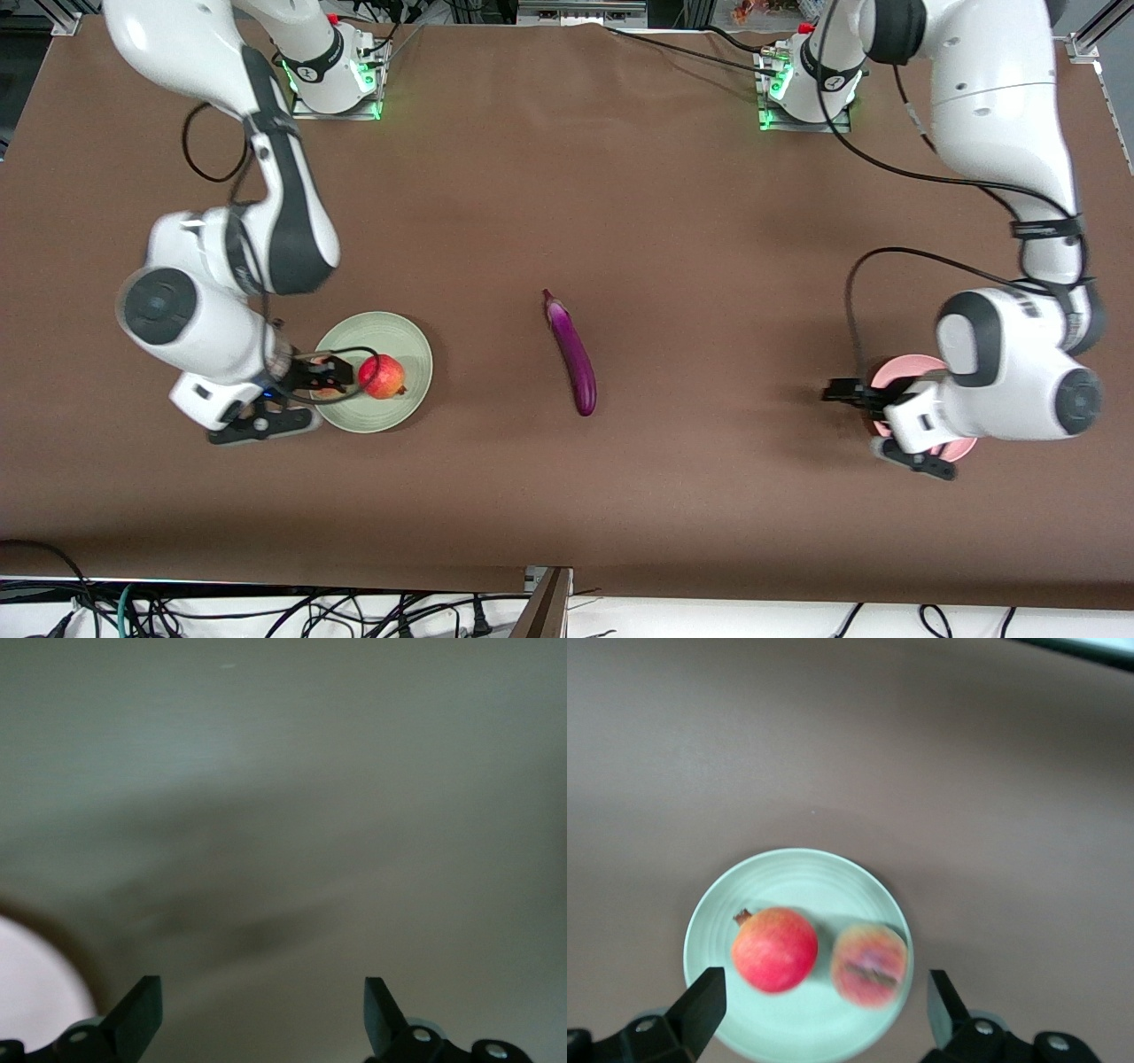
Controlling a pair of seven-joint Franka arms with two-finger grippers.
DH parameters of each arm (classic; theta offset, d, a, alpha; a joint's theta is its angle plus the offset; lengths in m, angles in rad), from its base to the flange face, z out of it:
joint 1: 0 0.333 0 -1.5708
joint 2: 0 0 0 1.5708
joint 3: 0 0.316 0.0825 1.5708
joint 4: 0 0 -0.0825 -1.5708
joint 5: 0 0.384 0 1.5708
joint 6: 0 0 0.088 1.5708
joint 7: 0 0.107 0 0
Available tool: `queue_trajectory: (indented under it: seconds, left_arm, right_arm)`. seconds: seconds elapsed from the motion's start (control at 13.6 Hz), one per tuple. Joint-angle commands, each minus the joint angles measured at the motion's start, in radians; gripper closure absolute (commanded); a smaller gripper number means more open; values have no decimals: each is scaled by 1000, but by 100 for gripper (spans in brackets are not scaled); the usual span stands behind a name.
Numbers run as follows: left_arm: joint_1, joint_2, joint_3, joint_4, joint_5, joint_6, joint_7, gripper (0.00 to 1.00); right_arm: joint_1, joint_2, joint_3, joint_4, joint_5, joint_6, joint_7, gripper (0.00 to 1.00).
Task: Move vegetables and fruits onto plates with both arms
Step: 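Release the pomegranate while the left gripper reaches the eggplant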
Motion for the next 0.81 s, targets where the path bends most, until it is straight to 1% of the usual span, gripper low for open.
queue_trajectory:
  seconds: [0.0, 0.22, 0.37, 0.44, 0.51, 0.59, 0.66, 0.73]
  left_arm:
    - [-114, -11, 4, -14, -40, -11, -220, 0]
    - [-217, -9, -31, -15, -115, 7, -486, 0]
    - [-341, -2, -31, -32, -109, 114, -691, 0]
    - [-402, 12, -31, -38, -107, 168, -786, 0]
    - [-453, 24, -31, -52, -107, 226, -850, 0]
    - [-506, 40, -31, -64, -107, 293, -917, 0]
    - [-543, 60, -30, -67, -107, 349, -997, 0]
    - [-576, 81, -30, -64, -100, 393, -1043, 0]
  right_arm:
    - [-1, -114, -10, -29, -16, -121, -14, 0]
    - [-1, -203, -25, -26, -14, -249, -7, 0]
    - [-2, -262, -10, -32, -16, -307, 3, 0]
    - [-10, -298, 9, -43, -14, -327, 0, 0]
    - [-36, -333, 56, -72, -16, -324, -3, 0]
    - [-100, -361, 125, -96, -29, -321, -3, 0]
    - [-184, -382, 218, -116, -68, -330, -5, 0]
    - [-255, -408, 286, -156, -89, -329, -5, 0]
